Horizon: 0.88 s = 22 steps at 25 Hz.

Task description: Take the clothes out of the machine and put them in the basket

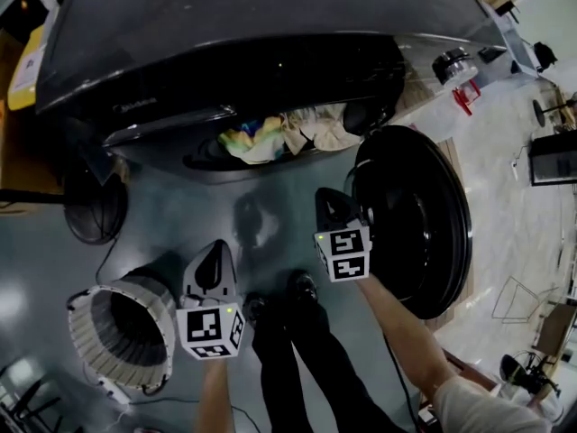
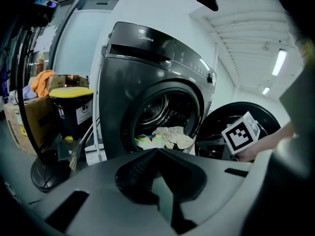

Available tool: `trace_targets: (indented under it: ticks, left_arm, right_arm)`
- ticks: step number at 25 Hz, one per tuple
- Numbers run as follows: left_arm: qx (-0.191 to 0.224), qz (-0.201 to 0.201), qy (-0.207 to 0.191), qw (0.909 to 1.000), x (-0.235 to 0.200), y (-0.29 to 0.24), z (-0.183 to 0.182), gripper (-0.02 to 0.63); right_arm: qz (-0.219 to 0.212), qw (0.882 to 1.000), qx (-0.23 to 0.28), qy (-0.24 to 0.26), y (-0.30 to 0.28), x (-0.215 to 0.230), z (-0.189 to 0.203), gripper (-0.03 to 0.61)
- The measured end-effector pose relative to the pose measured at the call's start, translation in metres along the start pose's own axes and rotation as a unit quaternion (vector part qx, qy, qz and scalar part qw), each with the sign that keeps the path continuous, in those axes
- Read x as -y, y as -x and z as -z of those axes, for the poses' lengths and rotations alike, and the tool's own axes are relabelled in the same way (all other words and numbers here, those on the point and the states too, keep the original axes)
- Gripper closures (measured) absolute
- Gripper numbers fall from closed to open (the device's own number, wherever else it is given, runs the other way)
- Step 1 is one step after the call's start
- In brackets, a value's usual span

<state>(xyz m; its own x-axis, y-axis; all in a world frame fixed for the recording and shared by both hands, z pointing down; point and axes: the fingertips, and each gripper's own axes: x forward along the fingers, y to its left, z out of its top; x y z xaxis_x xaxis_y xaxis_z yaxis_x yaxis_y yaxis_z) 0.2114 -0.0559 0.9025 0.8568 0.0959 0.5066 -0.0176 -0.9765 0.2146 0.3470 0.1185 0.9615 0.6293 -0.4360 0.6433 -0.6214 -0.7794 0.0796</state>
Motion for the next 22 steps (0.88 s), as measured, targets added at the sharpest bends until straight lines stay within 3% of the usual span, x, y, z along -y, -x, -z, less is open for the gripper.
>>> trace_targets:
  ticks: [15, 16, 17, 22]
  left_arm:
    - [0.018, 0.015, -0.008, 0.9997, -0.002, -0.042, 0.004, 0.595]
    - [0.022, 0.016, -0.009, 0.9996, -0.004, -0.047, 0.003, 0.595]
    - [0.022, 0.017, -0.01, 0.9996, -0.004, -0.052, 0.004, 0.595]
    - [0.037, 0.026, -0.024, 0.9987, -0.009, -0.079, 0.006, 0.595]
  right_arm:
    - [0.033, 0.999, 0.041, -0.006, -0.098, 0.049, -0.032, 0.549]
    - [0.031, 0.999, 0.043, -0.008, -0.104, 0.05, -0.033, 0.516]
    - [0.027, 0.999, 0.043, -0.008, -0.111, 0.051, -0.032, 0.435]
    - [0.025, 0.998, 0.05, -0.008, -0.147, 0.058, -0.029, 0.279]
